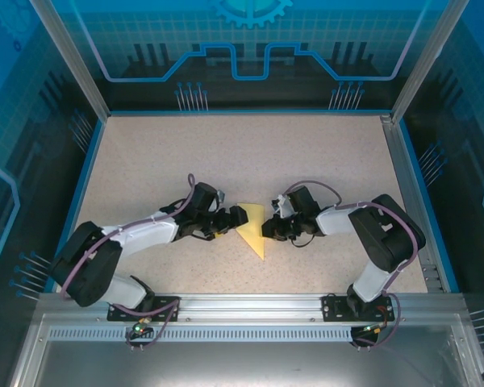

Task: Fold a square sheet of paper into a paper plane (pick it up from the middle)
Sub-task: Fold the wing for the fifth time at the center of the table.

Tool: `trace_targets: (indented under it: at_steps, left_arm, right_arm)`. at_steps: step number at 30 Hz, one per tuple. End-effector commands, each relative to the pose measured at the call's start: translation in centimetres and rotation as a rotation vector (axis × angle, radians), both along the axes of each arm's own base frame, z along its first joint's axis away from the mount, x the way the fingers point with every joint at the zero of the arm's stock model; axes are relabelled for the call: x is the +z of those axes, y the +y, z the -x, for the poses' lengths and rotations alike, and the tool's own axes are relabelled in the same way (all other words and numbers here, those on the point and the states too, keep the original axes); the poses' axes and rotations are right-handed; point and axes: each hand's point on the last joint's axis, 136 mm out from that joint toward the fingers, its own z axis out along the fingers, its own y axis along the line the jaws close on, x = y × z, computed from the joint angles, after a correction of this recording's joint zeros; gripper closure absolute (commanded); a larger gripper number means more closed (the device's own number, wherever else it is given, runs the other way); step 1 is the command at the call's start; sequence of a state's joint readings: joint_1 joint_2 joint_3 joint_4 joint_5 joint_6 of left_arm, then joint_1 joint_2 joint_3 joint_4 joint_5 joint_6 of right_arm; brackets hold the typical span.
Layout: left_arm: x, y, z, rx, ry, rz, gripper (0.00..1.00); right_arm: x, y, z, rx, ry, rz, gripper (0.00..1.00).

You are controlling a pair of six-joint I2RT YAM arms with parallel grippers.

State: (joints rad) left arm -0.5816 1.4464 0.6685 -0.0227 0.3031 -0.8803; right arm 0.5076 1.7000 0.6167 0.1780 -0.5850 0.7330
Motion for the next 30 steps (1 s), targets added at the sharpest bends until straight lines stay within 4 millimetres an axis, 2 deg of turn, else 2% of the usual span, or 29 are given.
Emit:
trace_targets:
  at_steps: [1,4,11,17,25,27,30]
  left_arm:
    - [0.3,-1.8,-0.7,-0.01,0.011,0.045,0.15]
    - [-0.6,-2.6,-0.8,-0.009,0.035,0.052,0.29]
    - [-1.8,-3.0,-0.8,0.003,0.06,0.046,0.41]
    - [-1.9,-3.3,-0.9,-0.008,0.055,0.053,0.66]
    - [-1.9,-3.2,-0.8,-0.026,0.044,0.038,0.94]
    - [-2.0,-3.0,-0.9,-0.022,0.045,0.028,0.99]
    - [-1.9,-3.0,-0.9,-0.021,0.048,0.027,1.0]
  right_arm:
    - [-1.8,-1.6,0.8,-0.028,0.047,0.058,0.86]
    - [-1.9,-1.7,0.9,-0.029,0.051,0.062,0.86]
    - [-2.2,-1.9,0.8,-0.037,0.057,0.074,0.86]
    - [-2.4,-2.0,0.8,-0.041,0.062,0.083,0.86]
    - [-1.3,-1.5,0.0,-0.027,0.033,0.095,0.82]
    - [-1.1,-1.4,-0.1,-0.024,0.025,0.097,0.81]
    - [-0.4,-1.2,-0.4,-0.022,-0.003,0.098,0.8]
